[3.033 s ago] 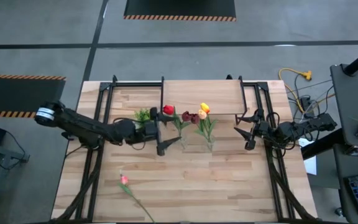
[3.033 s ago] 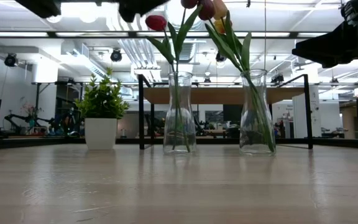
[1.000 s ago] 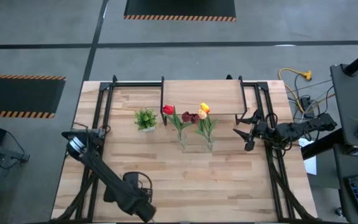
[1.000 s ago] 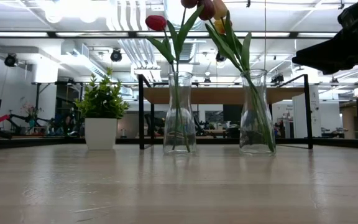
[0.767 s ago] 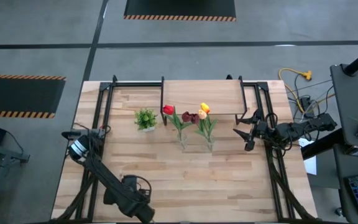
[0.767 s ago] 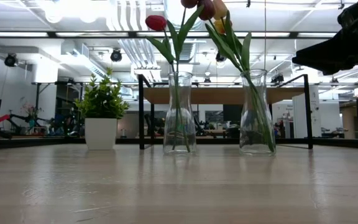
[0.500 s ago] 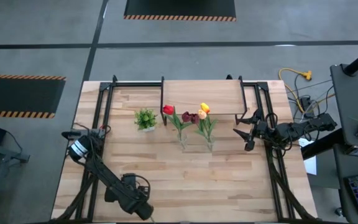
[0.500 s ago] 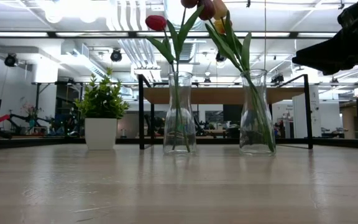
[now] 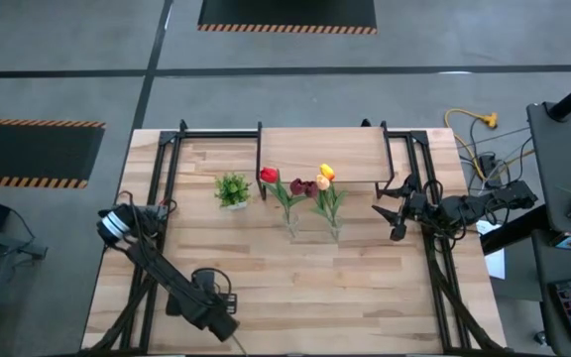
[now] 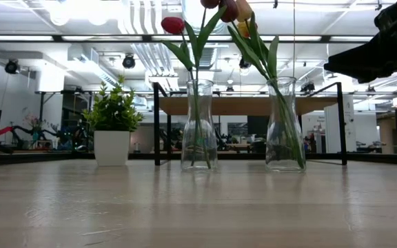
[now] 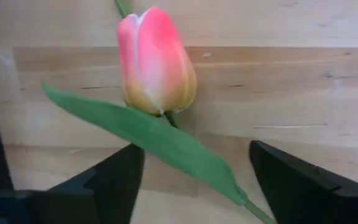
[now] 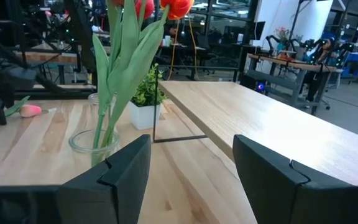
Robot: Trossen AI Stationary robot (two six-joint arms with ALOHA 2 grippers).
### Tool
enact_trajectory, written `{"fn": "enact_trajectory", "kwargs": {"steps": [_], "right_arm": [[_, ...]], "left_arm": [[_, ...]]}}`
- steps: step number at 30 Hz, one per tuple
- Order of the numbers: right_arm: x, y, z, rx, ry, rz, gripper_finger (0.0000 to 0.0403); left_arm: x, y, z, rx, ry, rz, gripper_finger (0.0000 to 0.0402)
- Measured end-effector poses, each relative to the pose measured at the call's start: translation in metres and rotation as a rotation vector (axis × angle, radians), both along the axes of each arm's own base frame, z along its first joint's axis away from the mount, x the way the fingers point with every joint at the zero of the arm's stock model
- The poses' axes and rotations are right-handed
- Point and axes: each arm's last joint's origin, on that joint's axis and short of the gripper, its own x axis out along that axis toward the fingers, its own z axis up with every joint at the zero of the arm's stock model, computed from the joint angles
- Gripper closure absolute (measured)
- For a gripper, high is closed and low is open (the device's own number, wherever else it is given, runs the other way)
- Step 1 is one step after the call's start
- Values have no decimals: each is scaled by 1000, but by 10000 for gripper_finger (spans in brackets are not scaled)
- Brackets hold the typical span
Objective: Pick and place flowers into a vace then onto a shelf
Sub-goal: Put the pink tulip into the left transparent vase
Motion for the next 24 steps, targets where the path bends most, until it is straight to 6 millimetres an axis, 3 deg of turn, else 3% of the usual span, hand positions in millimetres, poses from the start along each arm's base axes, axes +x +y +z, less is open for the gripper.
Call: {"fn": "enact_trajectory", "kwargs": {"steps": [7,15,18,21,24], "right_arm": [[0,0,0,0,0,0,184],[0,0,0,1,-1,0,184],[0,0,0,1,-1,0,184],[0,0,0,1,-1,0,184],[0,0,0,1,-2,0,184]], "left_arm": [[-7,9,-2,20,-77,-18,240],[-13,17,-9,65,-92,-83,329],[-11,19,2,83,-155,-151,360],[-10,28,15,219,-263,-238,390],[-7,34,42,302,-473,-296,397]]}}
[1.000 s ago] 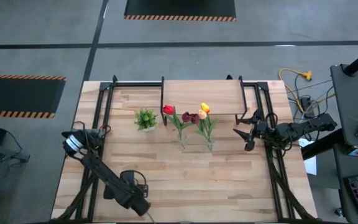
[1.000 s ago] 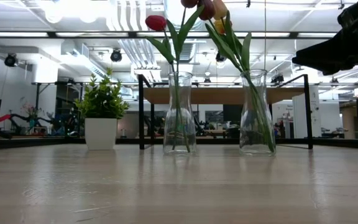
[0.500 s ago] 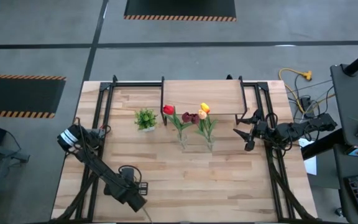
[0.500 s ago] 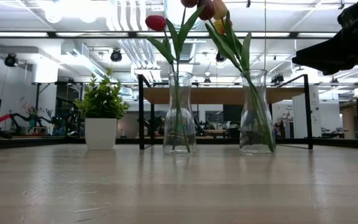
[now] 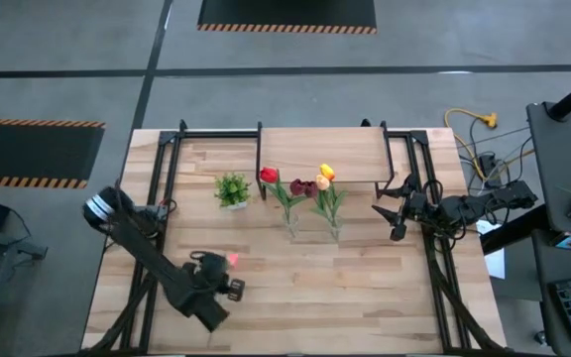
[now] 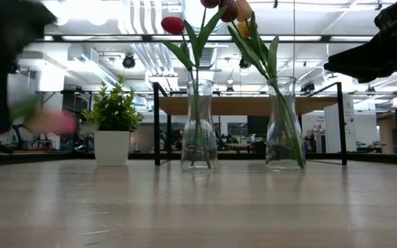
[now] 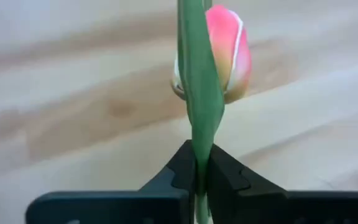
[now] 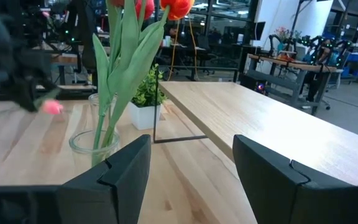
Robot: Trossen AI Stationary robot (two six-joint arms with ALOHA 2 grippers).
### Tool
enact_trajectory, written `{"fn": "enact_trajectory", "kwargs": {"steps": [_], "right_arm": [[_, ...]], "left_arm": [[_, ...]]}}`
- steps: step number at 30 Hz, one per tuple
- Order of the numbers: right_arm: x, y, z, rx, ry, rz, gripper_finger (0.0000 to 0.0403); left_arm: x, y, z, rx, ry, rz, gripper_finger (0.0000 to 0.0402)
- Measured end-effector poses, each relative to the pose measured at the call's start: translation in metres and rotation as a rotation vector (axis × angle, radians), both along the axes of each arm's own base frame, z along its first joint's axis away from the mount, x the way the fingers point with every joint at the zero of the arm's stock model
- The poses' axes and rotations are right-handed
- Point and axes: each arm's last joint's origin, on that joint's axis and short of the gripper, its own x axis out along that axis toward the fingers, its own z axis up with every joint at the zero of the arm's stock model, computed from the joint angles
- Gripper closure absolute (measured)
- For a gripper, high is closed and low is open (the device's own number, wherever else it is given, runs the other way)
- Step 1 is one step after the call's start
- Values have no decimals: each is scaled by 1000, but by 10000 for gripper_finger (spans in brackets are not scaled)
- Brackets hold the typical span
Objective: Pick and place flowers into a vace then onto a shelf
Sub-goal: Put the pink tulip into the left transparent vase
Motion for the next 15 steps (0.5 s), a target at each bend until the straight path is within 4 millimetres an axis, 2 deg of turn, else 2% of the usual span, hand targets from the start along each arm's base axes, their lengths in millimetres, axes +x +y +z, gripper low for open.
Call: {"fn": "enact_trajectory", "kwargs": {"steps": [5,9,13,15], "right_arm": [[0,0,0,0,-1,0,184],[0,0,0,-1,-1,-1,184],[0,0,0,-15,4,-1,184],[0,0,0,-15,4,0,184]], "left_arm": [[-4,18,43,218,-268,-141,399],[-8,28,81,499,-449,-282,400],[-7,34,108,749,-517,-360,401],[-4,38,116,839,-504,-380,401]]}}
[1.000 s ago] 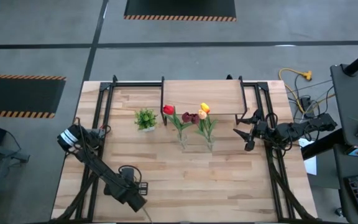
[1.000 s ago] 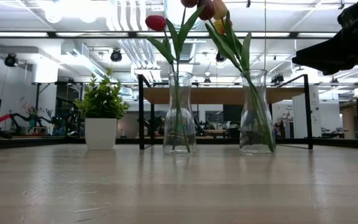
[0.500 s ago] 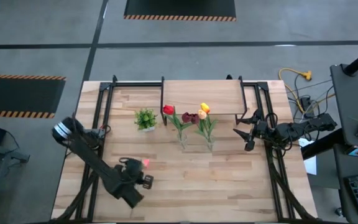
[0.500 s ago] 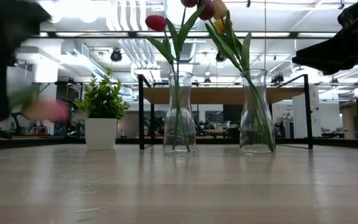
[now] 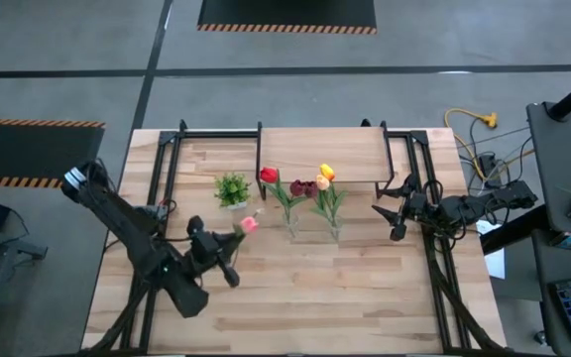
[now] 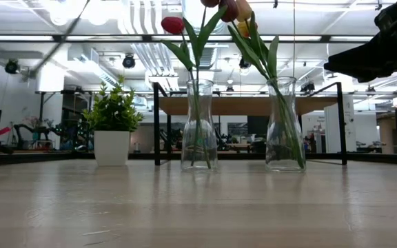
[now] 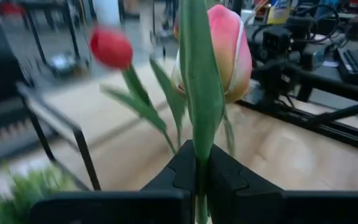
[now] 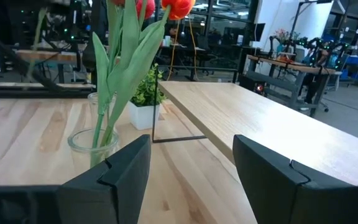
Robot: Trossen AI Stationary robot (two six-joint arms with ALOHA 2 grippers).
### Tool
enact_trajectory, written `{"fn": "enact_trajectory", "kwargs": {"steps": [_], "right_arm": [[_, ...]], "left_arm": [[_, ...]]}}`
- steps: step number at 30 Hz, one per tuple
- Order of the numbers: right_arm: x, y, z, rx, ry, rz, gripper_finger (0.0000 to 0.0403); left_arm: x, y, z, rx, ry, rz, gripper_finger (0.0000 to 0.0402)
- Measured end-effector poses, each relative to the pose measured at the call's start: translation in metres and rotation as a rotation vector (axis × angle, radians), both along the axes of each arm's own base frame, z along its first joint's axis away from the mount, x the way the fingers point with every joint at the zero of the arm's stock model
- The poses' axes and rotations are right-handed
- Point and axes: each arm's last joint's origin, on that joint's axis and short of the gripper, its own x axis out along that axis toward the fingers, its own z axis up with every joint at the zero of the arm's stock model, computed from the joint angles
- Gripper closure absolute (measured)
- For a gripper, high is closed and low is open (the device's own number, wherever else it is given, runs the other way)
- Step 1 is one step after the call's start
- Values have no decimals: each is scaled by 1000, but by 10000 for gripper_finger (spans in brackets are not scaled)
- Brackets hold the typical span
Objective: Pick and place flowers into a vace then onto a shelf
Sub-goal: Put the pink tulip into the left transparent vase
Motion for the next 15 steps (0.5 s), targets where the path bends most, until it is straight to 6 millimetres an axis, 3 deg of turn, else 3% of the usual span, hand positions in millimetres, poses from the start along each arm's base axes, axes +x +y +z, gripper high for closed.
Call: {"fn": "enact_trajectory", "kwargs": {"steps": [7,12,15], "right_arm": [[0,0,0,0,0,0,184],[0,0,0,0,0,0,184],[0,0,0,0,0,0,184]], "left_arm": [[24,22,11,153,80,31,401],[52,40,26,148,91,-160,401],[63,47,41,254,47,-290,401]]}}
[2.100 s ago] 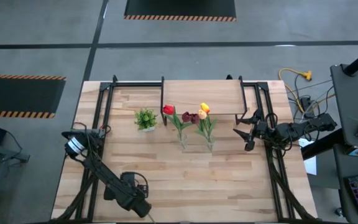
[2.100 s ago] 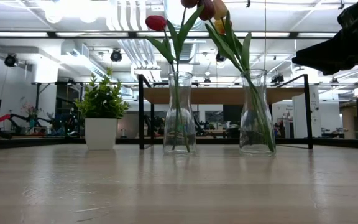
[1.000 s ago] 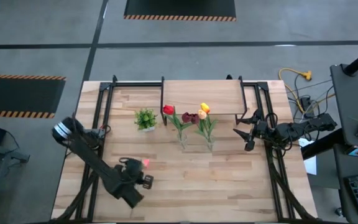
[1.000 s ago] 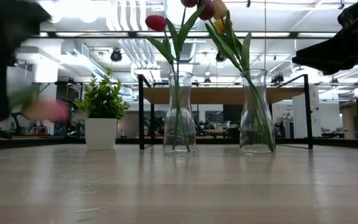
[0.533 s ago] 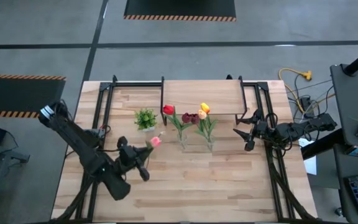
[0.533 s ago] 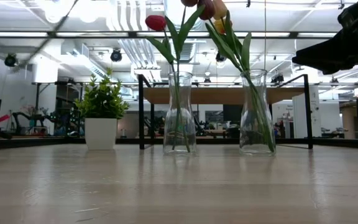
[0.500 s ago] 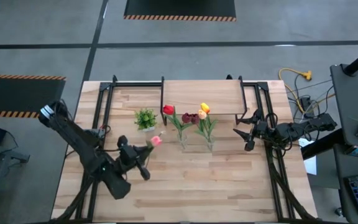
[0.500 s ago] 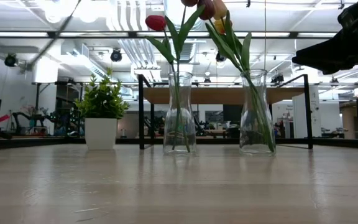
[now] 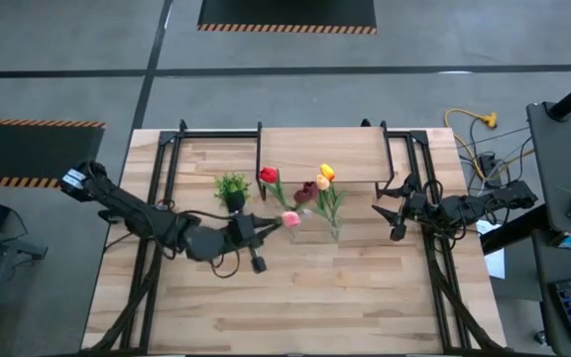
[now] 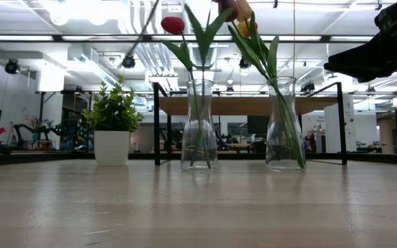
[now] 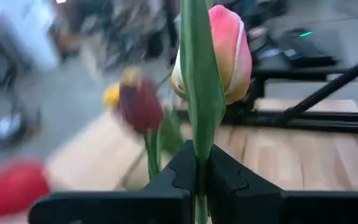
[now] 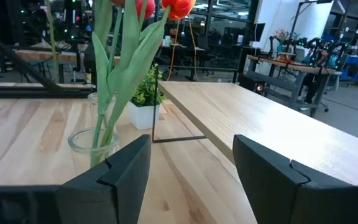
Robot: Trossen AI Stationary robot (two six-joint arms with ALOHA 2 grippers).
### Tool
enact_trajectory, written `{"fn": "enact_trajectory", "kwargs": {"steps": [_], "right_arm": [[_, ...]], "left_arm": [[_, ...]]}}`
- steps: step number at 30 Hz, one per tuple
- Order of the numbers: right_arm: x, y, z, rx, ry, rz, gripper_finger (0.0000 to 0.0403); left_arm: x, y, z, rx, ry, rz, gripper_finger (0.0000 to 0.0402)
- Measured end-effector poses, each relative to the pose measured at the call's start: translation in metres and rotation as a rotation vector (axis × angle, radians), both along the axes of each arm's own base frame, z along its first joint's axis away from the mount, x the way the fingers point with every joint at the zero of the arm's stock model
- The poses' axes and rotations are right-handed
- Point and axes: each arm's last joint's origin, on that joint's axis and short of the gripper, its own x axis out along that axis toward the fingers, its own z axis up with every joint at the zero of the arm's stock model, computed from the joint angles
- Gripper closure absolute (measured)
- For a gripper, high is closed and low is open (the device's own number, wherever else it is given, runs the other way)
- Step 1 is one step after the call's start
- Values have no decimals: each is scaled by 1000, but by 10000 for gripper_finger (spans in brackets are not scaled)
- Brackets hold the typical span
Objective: Pick and place flowers into a vace then onto a shelf
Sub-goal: Put the pink tulip into the left transparent vase
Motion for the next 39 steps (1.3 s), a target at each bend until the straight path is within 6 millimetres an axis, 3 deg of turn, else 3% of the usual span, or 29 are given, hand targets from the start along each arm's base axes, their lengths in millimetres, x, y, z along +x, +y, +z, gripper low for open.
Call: {"fn": "enact_trajectory", "kwargs": {"steps": [5,11,18,30,39], "right_arm": [[0,0,0,7,-2,0,184],[0,0,0,11,-4,0,184],[0,0,0,11,-3,0,184],[0,0,0,10,-2,0,184],[0,0,0,6,-1,0,184]], "left_arm": [[6,8,18,194,-111,-56,401],[13,24,20,224,-238,-184,401],[11,47,-9,263,-355,-139,401],[-11,62,-57,234,-496,-173,402],[-12,64,-59,198,-523,-174,402]]}}
